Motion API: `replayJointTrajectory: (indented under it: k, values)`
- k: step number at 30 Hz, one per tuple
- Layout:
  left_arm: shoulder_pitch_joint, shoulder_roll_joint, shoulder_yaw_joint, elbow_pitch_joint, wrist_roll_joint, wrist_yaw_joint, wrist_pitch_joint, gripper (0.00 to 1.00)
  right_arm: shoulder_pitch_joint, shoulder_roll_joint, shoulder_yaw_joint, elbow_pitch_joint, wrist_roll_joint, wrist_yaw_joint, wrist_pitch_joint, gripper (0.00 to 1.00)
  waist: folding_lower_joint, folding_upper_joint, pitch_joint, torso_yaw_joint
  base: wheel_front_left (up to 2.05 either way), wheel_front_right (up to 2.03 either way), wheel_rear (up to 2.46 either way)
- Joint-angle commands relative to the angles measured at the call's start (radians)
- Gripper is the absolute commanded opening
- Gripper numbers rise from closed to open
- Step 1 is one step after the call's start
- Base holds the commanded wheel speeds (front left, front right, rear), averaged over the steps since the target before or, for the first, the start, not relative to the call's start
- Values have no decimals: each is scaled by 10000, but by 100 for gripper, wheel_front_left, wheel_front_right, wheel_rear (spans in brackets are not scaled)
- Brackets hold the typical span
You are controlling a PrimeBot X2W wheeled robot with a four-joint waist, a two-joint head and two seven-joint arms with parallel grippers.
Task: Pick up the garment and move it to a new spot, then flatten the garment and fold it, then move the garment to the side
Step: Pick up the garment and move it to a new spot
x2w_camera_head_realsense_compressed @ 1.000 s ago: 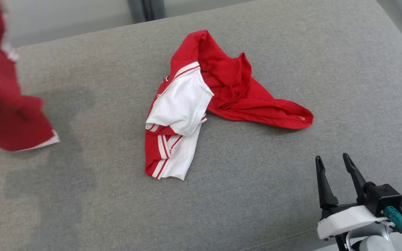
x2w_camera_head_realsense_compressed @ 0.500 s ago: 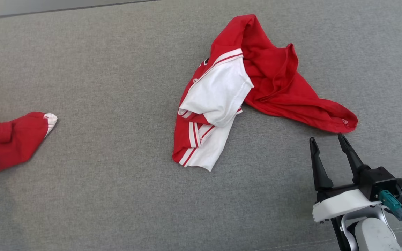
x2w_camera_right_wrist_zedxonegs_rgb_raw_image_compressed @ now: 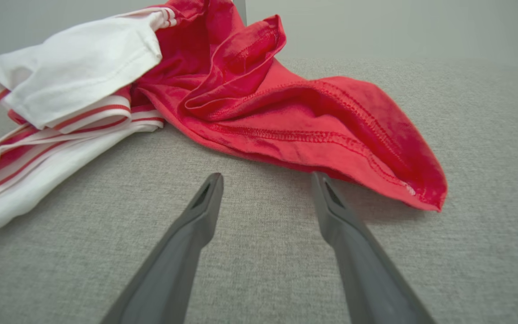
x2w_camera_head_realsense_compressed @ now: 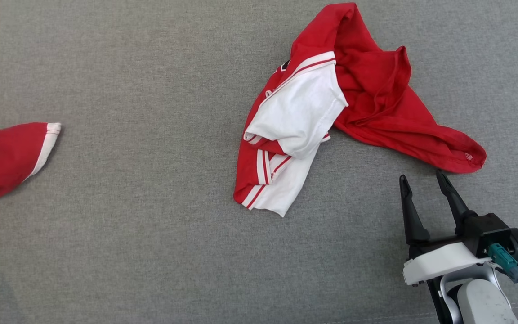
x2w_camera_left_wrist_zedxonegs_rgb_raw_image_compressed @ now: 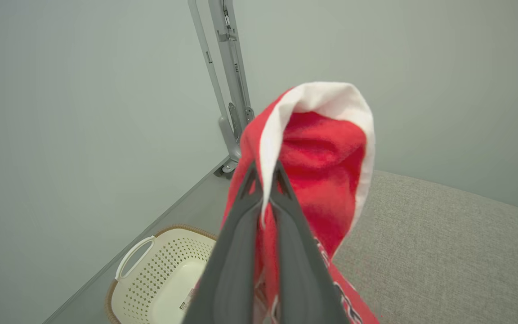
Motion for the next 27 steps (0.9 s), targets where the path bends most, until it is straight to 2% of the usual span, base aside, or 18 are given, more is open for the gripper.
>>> replayJointTrajectory:
  k: [1,4,9,10,13,14,15,17,22,24,27]
  values:
    - [-188,153,-39,28,139,-62,-68,0,5,-19,-26,25,-54,-14,-2,100,0,0,-49,29,0,0,0]
    - [-336,80,-223,70,209,-175,0,0,-31,-19,-23,78,-58,-14,-2,100,0,0,-114,68,0,0,0]
    - [-425,-540,-515,348,-124,-749,377,0,-172,-22,87,102,-33,-14,-2,100,0,0,-95,36,0,0,0]
    - [-411,-642,-600,475,-179,-868,508,7,-185,-19,117,110,-37,-14,-2,100,0,0,-84,16,0,0,0]
    - [-470,-940,-729,832,-344,-1118,777,51,-183,-22,153,132,-45,-15,-2,100,0,0,-89,-59,0,0,0]
    - [-514,-984,-780,976,-320,-1150,837,87,-178,-21,147,136,-57,-14,-2,100,0,0,-84,-92,0,0,0]
    - [-537,-1042,-803,1091,-346,-1177,876,100,-172,-19,122,141,-60,-14,-2,100,0,0,-84,-118,0,0,0]
    - [-515,-1115,-873,1366,-396,-1217,1038,100,-148,-21,59,174,71,-14,-2,100,0,0,-131,-183,0,0,0]
    - [-501,-1459,-321,1607,-1352,-1880,1289,100,95,-19,91,268,158,-14,-2,100,0,0,-438,-342,0,0,0]
    - [-312,-1304,-346,1466,-1258,-1906,1075,100,169,-18,97,289,233,-14,-2,100,0,0,-598,-377,0,0,0]
    - [-50,-1430,-125,1078,-1509,-2000,767,100,309,-18,119,297,278,-14,-2,100,0,0,-832,-414,0,0,0]
